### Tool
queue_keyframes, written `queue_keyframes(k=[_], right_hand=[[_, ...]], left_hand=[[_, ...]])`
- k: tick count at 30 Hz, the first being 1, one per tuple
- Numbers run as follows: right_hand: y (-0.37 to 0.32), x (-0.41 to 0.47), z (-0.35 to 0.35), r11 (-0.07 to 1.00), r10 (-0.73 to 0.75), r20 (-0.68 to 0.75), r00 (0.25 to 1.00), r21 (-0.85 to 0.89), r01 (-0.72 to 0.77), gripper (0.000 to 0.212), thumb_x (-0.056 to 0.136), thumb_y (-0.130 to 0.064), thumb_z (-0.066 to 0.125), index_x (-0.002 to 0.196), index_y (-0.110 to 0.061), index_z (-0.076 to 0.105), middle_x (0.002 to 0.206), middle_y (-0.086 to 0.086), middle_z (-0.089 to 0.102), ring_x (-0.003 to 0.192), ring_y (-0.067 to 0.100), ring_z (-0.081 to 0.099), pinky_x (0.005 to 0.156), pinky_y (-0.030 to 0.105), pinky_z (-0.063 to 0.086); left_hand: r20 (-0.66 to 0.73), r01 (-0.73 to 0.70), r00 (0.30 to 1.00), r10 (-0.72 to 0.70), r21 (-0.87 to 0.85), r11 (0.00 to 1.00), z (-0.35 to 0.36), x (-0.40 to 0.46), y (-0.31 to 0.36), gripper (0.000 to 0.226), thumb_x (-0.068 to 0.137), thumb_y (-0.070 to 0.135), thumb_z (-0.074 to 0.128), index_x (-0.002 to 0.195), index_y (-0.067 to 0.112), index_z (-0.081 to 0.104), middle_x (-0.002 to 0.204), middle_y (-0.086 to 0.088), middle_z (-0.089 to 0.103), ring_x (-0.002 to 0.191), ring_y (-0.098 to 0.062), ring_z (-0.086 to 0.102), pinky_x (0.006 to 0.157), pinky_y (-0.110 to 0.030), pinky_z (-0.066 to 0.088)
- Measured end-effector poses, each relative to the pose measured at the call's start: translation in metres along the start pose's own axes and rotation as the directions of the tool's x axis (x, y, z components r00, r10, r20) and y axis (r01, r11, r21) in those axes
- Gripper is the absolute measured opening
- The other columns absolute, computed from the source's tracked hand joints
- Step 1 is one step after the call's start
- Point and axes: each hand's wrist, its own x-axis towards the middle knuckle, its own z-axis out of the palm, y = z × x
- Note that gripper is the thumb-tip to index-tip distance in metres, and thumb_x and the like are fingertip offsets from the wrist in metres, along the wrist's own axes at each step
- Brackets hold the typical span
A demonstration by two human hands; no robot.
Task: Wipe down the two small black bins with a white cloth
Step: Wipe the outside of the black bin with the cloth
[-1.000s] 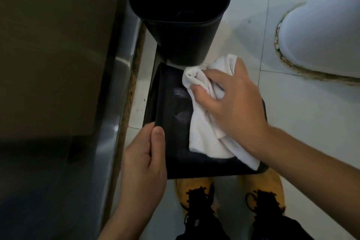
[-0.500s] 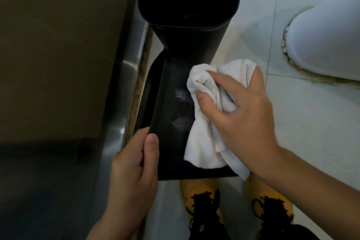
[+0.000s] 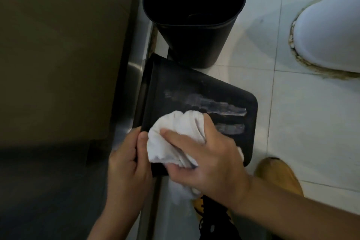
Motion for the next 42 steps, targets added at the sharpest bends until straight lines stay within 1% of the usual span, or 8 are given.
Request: queue_keyframes(k=[2,6,9,19,24,35,38,42], right_hand=[[0.017,0.010,-0.002,1.000,-0.004,0.004,1.000,-0.030,0.004,0.045,0.084,-0.047,0.066,0.123,-0.025,0.071,0.110,0.008,0.044,0.081,0.010,0.042,0.067,0.017,0.042],[0.047,0.049,-0.015,0.937,0.330,-0.138,0.934,-0.070,-0.342,0.038,0.089,-0.050,0.059,0.120,-0.031,0.064,0.117,0.011,0.049,0.080,0.014,0.050,0.064,0.021,0.043],[0.060,0.069,-0.022,0.888,0.422,-0.214,0.881,-0.098,-0.449,0.034,0.092,-0.049,0.060,0.118,-0.028,0.065,0.114,0.005,0.048,0.079,0.012,0.050,0.060,0.015,0.036],[0.024,0.035,-0.007,0.999,0.038,0.019,0.999,-0.026,-0.037,0.045,0.080,-0.046,0.066,0.119,-0.026,0.072,0.109,0.017,0.056,0.077,0.025,0.060,0.058,0.031,0.055],[0.059,0.085,-0.022,0.890,0.419,-0.183,0.889,-0.110,-0.442,0.037,0.090,-0.050,0.059,0.119,-0.028,0.065,0.114,0.006,0.046,0.080,0.021,0.055,0.063,0.026,0.042],[0.042,0.008,-0.009,0.995,-0.083,0.041,0.996,-0.050,0.085,0.050,0.076,-0.045,0.070,0.124,-0.030,0.068,0.114,0.011,0.044,0.087,0.022,0.051,0.067,0.030,0.049],[0.062,0.007,-0.022,0.992,0.073,-0.039,0.997,-0.103,-0.077,0.046,0.075,-0.043,0.066,0.118,-0.027,0.071,0.104,0.010,0.048,0.074,0.022,0.051,0.054,0.033,0.053],[0.043,0.035,-0.018,0.919,0.377,-0.178,0.909,-0.052,-0.391,0.040,0.080,-0.046,0.060,0.113,-0.027,0.068,0.106,0.005,0.049,0.081,0.019,0.053,0.060,0.036,0.053]], left_hand=[[-0.014,-0.025,1.000,0.025,0.017,1.000,0.002,0.003,0.004,0.034,0.097,0.036,0.035,0.073,0.017,0.051,0.068,0.000,0.052,0.052,-0.013,0.050,0.043,-0.030,0.036],[-0.007,-0.048,0.999,0.048,0.004,0.999,0.004,0.006,0.012,0.034,0.099,0.031,0.035,0.070,0.018,0.046,0.065,-0.007,0.045,0.047,-0.016,0.040,0.041,-0.028,0.028],[0.009,-0.034,0.999,0.034,-0.012,0.999,0.005,0.006,0.013,0.036,0.098,0.034,0.034,0.069,0.016,0.046,0.062,-0.007,0.044,0.045,-0.018,0.039,0.040,-0.031,0.029],[-0.025,-0.030,0.999,0.031,0.047,0.998,0.005,0.005,0.007,0.030,0.099,0.030,0.037,0.076,0.017,0.051,0.058,0.000,0.048,0.050,-0.015,0.047,0.043,-0.035,0.035],[-0.016,-0.021,1.000,0.022,0.041,0.999,0.009,0.005,0.009,0.034,0.099,0.036,0.034,0.074,0.017,0.048,0.056,-0.001,0.045,0.048,-0.020,0.043,0.042,-0.042,0.034],[0.000,-0.005,1.000,0.005,0.045,0.999,0.004,0.001,0.006,0.034,0.098,0.035,0.036,0.072,0.018,0.049,0.064,-0.002,0.050,0.051,-0.019,0.047,0.044,-0.038,0.036],[0.004,-0.021,1.000,0.021,0.016,1.000,0.006,0.005,0.011,0.033,0.099,0.035,0.035,0.070,0.021,0.045,0.064,-0.003,0.047,0.046,-0.014,0.042,0.039,-0.028,0.031],[-0.026,-0.028,0.999,0.029,0.030,0.999,0.013,0.009,0.014,0.033,0.100,0.031,0.036,0.071,0.016,0.044,0.064,-0.002,0.045,0.048,-0.018,0.042,0.039,-0.028,0.029]])
